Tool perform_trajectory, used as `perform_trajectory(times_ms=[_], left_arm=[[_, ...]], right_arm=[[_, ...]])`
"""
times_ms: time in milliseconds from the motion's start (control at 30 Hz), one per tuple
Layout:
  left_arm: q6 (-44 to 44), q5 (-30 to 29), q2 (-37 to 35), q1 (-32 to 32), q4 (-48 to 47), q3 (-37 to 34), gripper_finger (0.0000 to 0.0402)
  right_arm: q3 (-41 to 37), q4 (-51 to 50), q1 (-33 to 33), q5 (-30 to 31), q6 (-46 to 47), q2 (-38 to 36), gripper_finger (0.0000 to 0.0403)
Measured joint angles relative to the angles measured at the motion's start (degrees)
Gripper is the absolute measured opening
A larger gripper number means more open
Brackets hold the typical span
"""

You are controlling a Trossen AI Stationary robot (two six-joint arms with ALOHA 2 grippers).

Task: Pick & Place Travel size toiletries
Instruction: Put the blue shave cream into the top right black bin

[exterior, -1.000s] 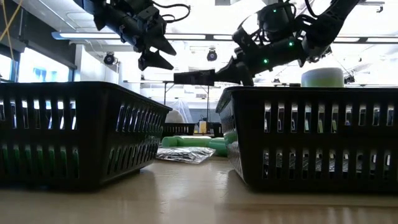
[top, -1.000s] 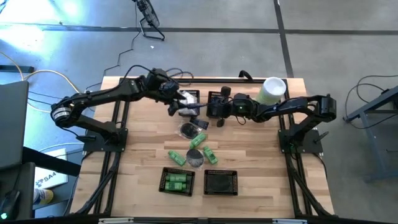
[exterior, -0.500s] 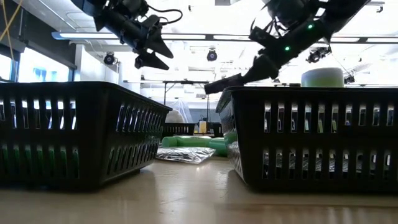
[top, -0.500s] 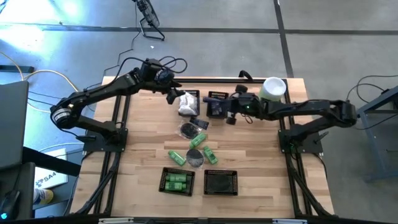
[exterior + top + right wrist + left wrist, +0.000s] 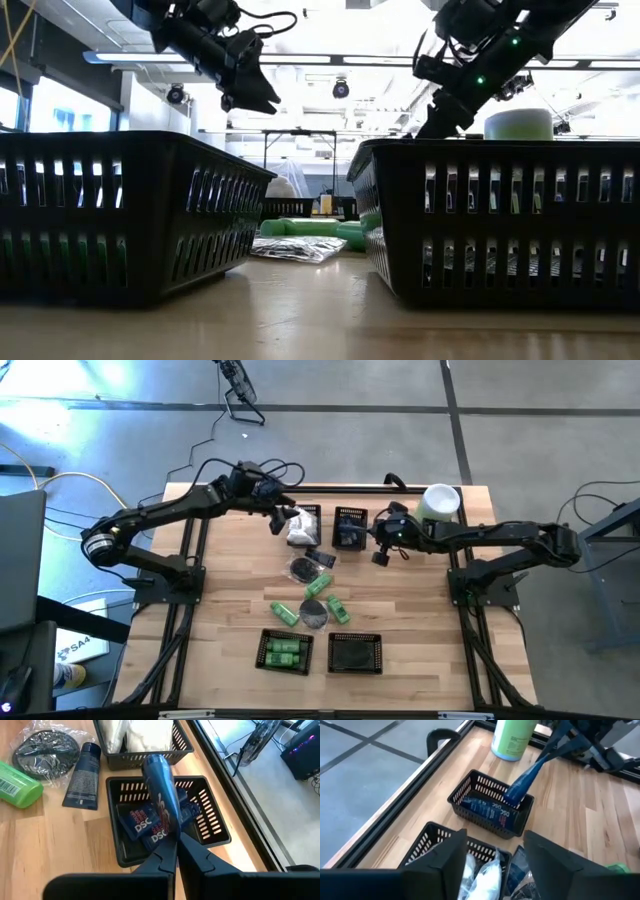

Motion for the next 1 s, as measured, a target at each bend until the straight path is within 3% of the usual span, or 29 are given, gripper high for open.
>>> perform_trajectory(times_ms=[667,800,1000], left_arm=[[3.35,-1.23,-0.02,-1.22,0.97,-0.35,0.0009],[4.53,-0.78,-0.36,-2.21,4.55,-1.42,0.0006],[3.32,-0.72,-1.92,-2.21,14.65,-9.08,0.0001]], right_arm=[[0.00,-2.38,-1.03,-1.62,5.11,0.00,0.0004],[0.00,-2.36,-1.01,-1.23,6.95,0.02,0.0004],[0.00,-1.96,-0.36,1.98,11.32,0.02,0.0004]])
